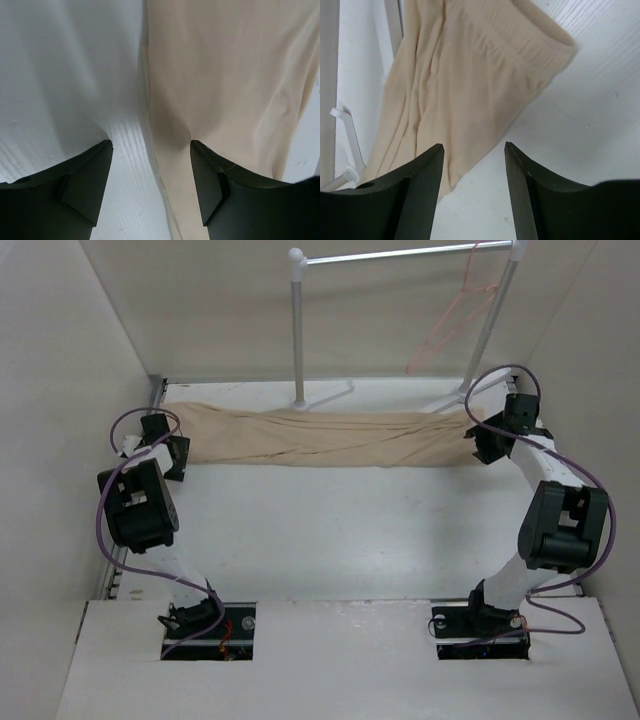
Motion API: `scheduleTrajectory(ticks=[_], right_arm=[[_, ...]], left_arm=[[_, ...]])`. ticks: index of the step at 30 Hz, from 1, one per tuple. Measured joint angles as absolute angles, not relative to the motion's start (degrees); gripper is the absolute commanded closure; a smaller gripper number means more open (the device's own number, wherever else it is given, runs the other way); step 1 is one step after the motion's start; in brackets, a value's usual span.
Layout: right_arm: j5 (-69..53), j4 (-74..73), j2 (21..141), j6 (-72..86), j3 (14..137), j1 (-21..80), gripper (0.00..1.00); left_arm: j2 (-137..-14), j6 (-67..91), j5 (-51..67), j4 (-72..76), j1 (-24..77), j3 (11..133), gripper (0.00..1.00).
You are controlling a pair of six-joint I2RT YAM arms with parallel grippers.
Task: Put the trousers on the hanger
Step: Fold the trousers at the center of the board.
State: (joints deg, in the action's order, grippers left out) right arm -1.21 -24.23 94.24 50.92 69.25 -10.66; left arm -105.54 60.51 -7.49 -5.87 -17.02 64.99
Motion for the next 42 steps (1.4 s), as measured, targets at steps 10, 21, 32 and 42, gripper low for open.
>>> scheduleTrajectory(ticks=[10,21,32,42], right_arm=[[-1.69,-19.73,97.73,51.13,66.52,-16.93,0.42],[-3.53,-19.27,109.75,51.72,71.18,-16.91,0.88],[0.3,-21.1,96.01,54.28,62.59,-18.31,0.97],[-0.05,-21.41,79.29,53.78,46.15,-25.23,0.97]], left_arm=[[-109.43,63.37,-6.22,1.96,-18.22,65.89,0.59],[-113.97,64.2,-5.54,2.9,-19.44,70.02,0.94],[-112.57,60.99,-7.94,-8.21,-21.39,73.21,1.0],[-95.04,54.63,-12.53,-16.45,-21.96,65.12,1.0]])
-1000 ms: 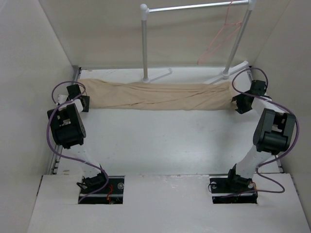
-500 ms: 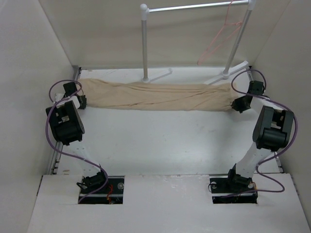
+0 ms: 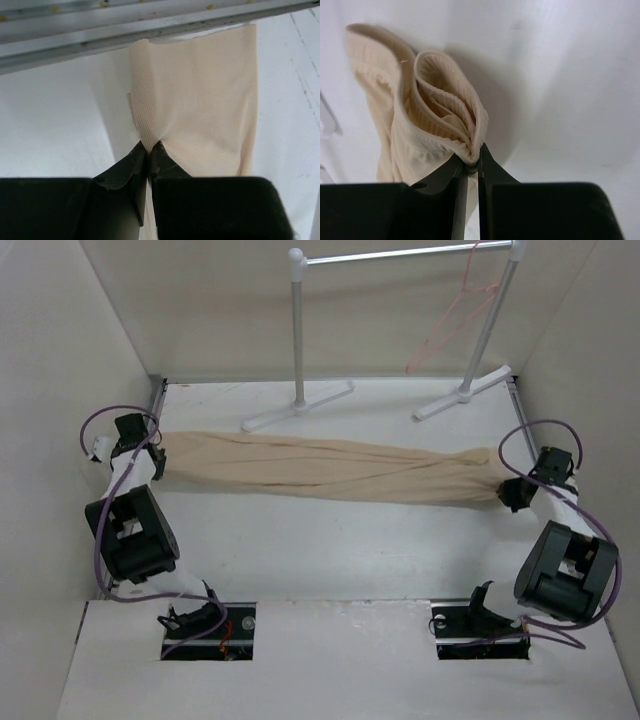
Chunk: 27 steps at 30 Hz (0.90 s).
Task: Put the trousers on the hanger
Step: Fold the trousers at the center of the board.
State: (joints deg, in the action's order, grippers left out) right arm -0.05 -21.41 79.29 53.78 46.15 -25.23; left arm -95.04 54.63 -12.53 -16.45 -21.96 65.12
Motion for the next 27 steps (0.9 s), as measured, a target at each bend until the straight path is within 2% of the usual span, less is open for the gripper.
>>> scheduleTrajectory(ticks=[5,9,10,12,15,17,19,23,25,27], right_arm=[[-0.71,-23.38,74.74,54.13,38.3,-30.94,0.97],[-0.71,-28.27,69.14,54.22,36.56,-33.87,0.93],[-0.32,-29.26,67.26,54.22,36.6,-34.15,0.9],[0.97,-31.07,63.92,54.22,36.69,-34.15,0.69],[3.31,-32.82,61.39,54.19,36.71,-33.63,0.4],[4.51,-33.91,61.25,53.89,37.06,-33.21,0.32],[5.43,-36.42,61.43,53.67,39.03,-32.75,0.28],[7.7,-39.68,61.01,53.54,47.13,-31.62,0.28],[8.84,-39.64,59.77,53.32,50.92,-29.63,0.38],[10.04,-38.57,57.82,52.88,52.93,-25.06,0.55]], left_arm=[[-87.5,51.37,-15.11,-19.07,-23.81,57.6,1.0],[-82.43,50.0,-16.67,-22.22,-25.43,50.74,0.99],[-81.36,49.78,-17.06,-23.31,-26.09,49.45,0.98],[-79.46,49.1,-17.98,-25.61,-27.57,47.79,0.91],[-77.14,48.14,-20.29,-27.99,-28.93,46.5,0.65],[-76.07,48.1,-21.65,-28.82,-28.71,46.46,0.54],[-75.2,48.14,-22.57,-29.91,-27.35,47.07,0.48],[-74.7,48.12,-24.6,-33.01,-23.38,52.84,0.46],[-73.93,48.07,-25.87,-32.99,-20.36,56.64,0.48],[-72.51,48.03,-26.46,-32.03,-16.69,59.0,0.53]])
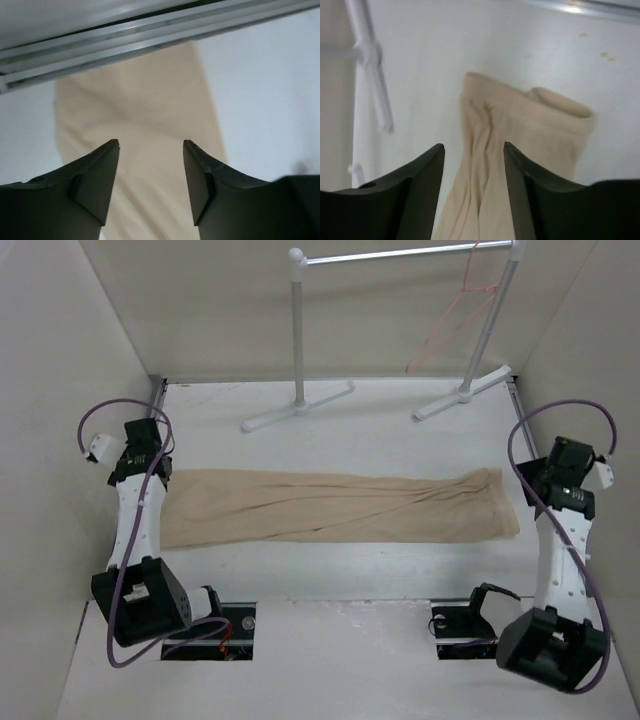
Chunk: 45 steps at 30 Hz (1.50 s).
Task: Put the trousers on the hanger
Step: Fold the trousers at the center of the board.
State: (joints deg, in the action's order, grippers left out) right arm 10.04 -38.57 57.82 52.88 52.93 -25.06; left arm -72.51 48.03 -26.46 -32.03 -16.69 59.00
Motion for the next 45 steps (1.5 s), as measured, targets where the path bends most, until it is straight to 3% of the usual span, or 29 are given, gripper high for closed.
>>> scheduleTrajectory(ticks=[2,3,5,9,13,18,21,29,40,45], right_arm=[[10.35,-36.73,55.66,52.16,52.8,-17.56,0.83],[10.48,-35.55,55.13,52.07,52.31,-12.58,0.91],[9.19,-33.45,56.49,51.24,51.44,-3.11,0.97],[5.32,-29.63,67.72,48.51,51.27,10.15,0.92],[4.64,-29.28,78.39,46.19,51.48,16.84,0.62],[5.15,-29.26,85.56,43.7,55.77,17.65,0.53],[5.69,-28.49,88.64,42.96,58.63,17.17,0.52],[8.05,-28.84,97.32,41.15,63.7,16.47,0.64],[9.15,-30.39,101.97,39.05,67.31,15.73,0.96],[8.93,-31.03,102.85,39.05,68.62,13.15,0.99]], left_arm=[[-70.59,48.07,-26.48,-30.44,-11.2,59.4,0.59],[-69.95,48.18,-26.04,-29.74,-7.6,59.18,0.63],[-69.49,49.1,-24.43,-27.2,0.89,57.65,0.71],[-71.77,52.99,-19.44,-21.65,20.38,52.36,0.78],[-77.23,57.58,-16.14,-17.23,34.06,50.17,0.77],[-82.76,60.62,-13.26,-10.17,40.66,50.15,0.77],[-85.86,61.69,-11.7,-6.44,41.82,50.17,0.77],[-91.13,64.23,-8.38,-3.49,44.1,49.76,0.77],[-91.11,65.1,-7.4,-3.51,45.89,46.44,0.77],[-91.09,65.73,-7.29,-3.49,46.06,45.58,0.77]])
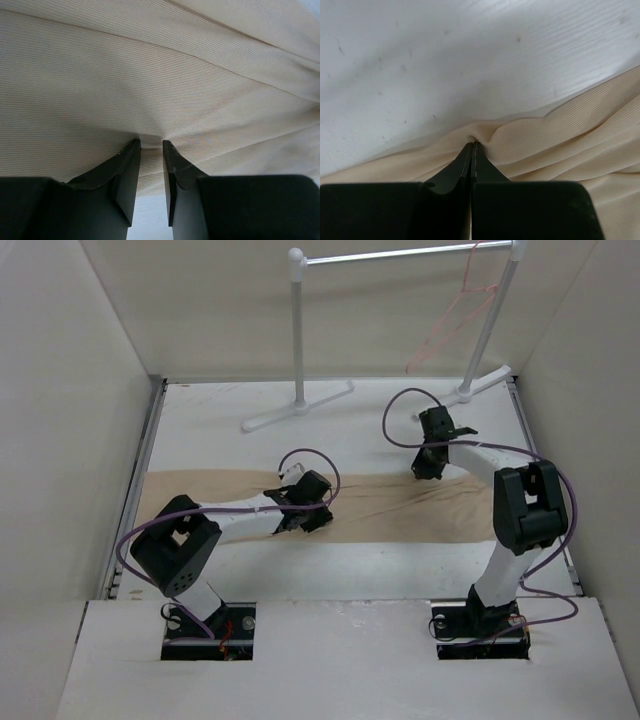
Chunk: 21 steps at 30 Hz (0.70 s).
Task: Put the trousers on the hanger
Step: Fold the trousers at the center of the board.
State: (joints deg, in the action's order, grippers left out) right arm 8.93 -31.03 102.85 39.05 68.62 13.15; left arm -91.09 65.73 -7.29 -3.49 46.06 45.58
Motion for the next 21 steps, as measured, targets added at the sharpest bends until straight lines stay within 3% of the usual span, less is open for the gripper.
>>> scheduleTrajectory(ticks=[7,13,21], right_arm=[[8.71,-30.85,106.34,40.16,74.87,10.41,0.99],[8.56,-30.87,110.61,41.04,77.67,9.76,0.72],[8.12,-30.87,107.7,40.95,77.17,8.91,0.56]], left_arm=[[-91.0,65.95,-7.38,-3.49,46.48,45.45,0.77],[-91.0,66.11,-7.29,-3.6,46.5,45.45,0.76],[-90.37,66.11,-4.62,-6.57,46.5,46.26,0.7]])
